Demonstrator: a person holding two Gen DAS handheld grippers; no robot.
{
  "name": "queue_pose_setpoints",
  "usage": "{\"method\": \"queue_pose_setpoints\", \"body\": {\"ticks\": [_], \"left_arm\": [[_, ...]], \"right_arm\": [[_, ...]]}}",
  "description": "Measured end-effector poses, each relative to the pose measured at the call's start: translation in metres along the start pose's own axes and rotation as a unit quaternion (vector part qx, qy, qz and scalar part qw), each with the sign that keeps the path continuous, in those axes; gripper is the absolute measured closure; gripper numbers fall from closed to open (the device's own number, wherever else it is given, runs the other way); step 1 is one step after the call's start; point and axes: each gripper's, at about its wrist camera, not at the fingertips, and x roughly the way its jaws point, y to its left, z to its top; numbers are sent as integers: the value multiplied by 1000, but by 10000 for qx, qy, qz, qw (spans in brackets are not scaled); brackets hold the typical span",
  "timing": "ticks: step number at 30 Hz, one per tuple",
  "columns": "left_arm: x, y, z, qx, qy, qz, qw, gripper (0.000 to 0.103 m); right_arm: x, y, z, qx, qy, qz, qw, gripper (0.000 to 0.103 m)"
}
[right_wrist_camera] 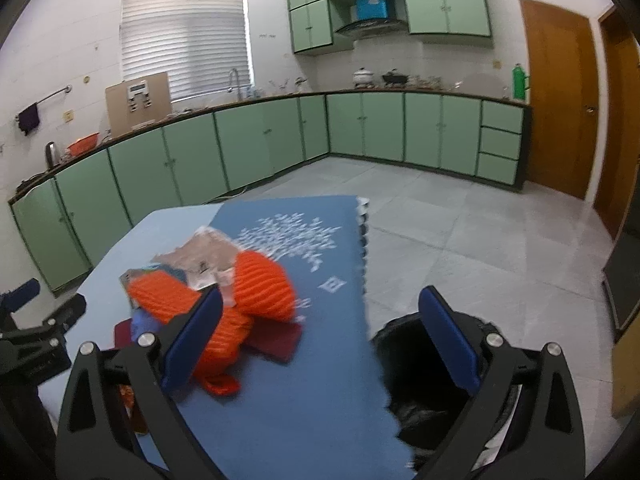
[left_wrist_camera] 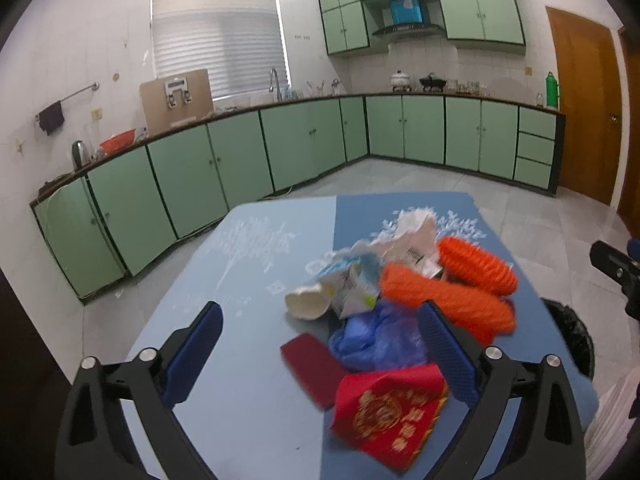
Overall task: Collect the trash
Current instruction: 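Grasp an orange foam net with the right gripper while the left gripper grasps another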
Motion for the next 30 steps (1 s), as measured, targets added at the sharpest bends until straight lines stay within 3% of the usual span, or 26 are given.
{"method": "queue_pose_setpoints", "body": {"ticks": [10,15,18,21,25,27,28,30], "left_arm": [[24,26,-15,-196,224,310,9991,12],[33,29,-21,-200,301,323,9988,12],[37,29,-24,-193,355,302,9987,12],[41,29,-26,-184,375,316,9986,12],[44,31,-28,-224,415,330,9983,12],[45,31,-29,-243,435,331,9982,12],[45,30,-30,-249,441,331,9982,12],[46,30,-30,-254,448,326,9981,12]], "right_arm": [[43,55,-17,-406,397,687,9960,19],[60,73,-31,-668,594,741,9932,19],[69,76,-36,-713,748,799,9914,27],[77,77,-41,-730,906,973,9884,39],[79,81,-46,-911,1093,1314,9811,72],[76,83,-48,-949,1037,1422,9798,82],[73,84,-48,-977,990,1465,9794,93],[67,85,-48,-1051,925,1533,9782,97]]}}
